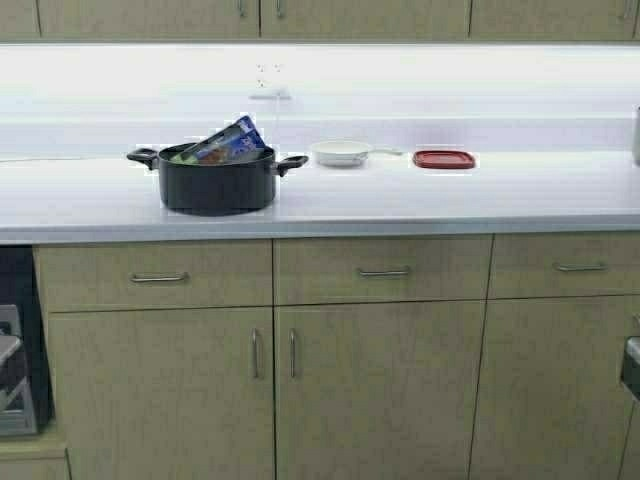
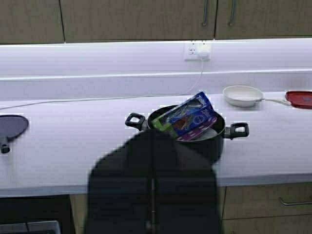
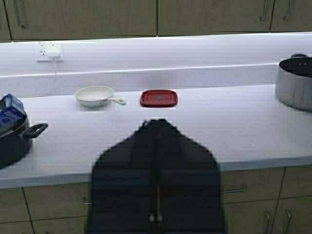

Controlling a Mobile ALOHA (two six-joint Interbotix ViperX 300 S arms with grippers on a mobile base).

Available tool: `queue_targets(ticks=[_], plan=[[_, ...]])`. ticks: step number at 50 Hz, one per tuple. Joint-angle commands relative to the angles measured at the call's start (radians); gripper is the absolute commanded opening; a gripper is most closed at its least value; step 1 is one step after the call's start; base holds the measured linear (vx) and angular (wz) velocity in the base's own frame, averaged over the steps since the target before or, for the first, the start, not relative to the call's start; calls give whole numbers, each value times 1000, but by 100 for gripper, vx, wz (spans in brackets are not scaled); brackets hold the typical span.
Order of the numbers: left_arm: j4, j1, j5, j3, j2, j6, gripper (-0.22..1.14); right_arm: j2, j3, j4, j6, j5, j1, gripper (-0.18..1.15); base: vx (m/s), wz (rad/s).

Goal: Open the cabinet, put the pot inside, then close it

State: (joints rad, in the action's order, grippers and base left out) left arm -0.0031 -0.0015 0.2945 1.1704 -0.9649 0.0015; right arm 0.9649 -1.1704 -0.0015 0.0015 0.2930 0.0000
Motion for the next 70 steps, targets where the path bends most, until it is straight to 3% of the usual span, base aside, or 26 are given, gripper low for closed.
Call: queue_targets(ticks=[1, 5, 12, 70], plan=[[54, -8, -9, 6, -8, 3, -1, 0, -17, 3, 14, 0, 9, 8, 5, -12], [60, -8, -9, 9, -18, -2, 8, -2, -23, 3, 31, -2, 8, 9, 7, -13], [60, -8, -9, 15, -15, -18, 2, -6, -23, -3, 48, -2, 8, 6, 11, -6], [58, -8, 6, 8, 86, -87, 3, -15, -26, -25, 49, 2, 8, 6, 26, 12]])
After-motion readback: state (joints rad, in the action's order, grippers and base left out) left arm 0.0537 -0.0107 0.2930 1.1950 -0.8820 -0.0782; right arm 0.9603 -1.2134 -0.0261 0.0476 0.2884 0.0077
